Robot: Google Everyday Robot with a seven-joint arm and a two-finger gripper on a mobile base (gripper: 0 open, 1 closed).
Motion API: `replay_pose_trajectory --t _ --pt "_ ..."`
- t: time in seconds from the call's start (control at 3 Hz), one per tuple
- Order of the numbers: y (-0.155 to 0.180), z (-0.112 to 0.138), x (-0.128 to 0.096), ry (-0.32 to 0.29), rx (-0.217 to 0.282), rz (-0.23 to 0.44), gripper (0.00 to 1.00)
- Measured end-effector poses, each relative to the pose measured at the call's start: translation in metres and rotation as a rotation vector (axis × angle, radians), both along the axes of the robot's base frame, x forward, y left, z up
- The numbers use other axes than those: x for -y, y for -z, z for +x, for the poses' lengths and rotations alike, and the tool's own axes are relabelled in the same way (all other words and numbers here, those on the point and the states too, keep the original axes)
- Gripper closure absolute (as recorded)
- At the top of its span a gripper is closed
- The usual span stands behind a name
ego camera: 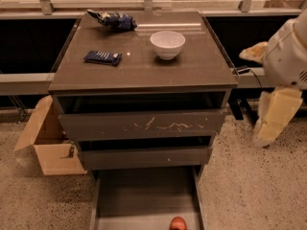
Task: Pick apple from bottom drawer and place on counter
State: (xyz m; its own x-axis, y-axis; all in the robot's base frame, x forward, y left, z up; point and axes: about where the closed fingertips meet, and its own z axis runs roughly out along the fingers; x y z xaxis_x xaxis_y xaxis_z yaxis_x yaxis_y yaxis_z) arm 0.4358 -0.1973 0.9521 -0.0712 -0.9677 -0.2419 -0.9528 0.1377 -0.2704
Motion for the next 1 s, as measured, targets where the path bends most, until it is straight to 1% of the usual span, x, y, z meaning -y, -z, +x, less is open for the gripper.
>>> replay_pose_trajectory --t 0.33,0.67,1.0 --pt "0.06 -0.009 -0.032 -0.209 -0.013 0.099 0.0" --pt "0.101 -0.018 -0.056 -0.359 -0.047 0.179 0.0" --pt "0.101 -0.018 -0.056 -0.359 -0.047 0.179 0.0"
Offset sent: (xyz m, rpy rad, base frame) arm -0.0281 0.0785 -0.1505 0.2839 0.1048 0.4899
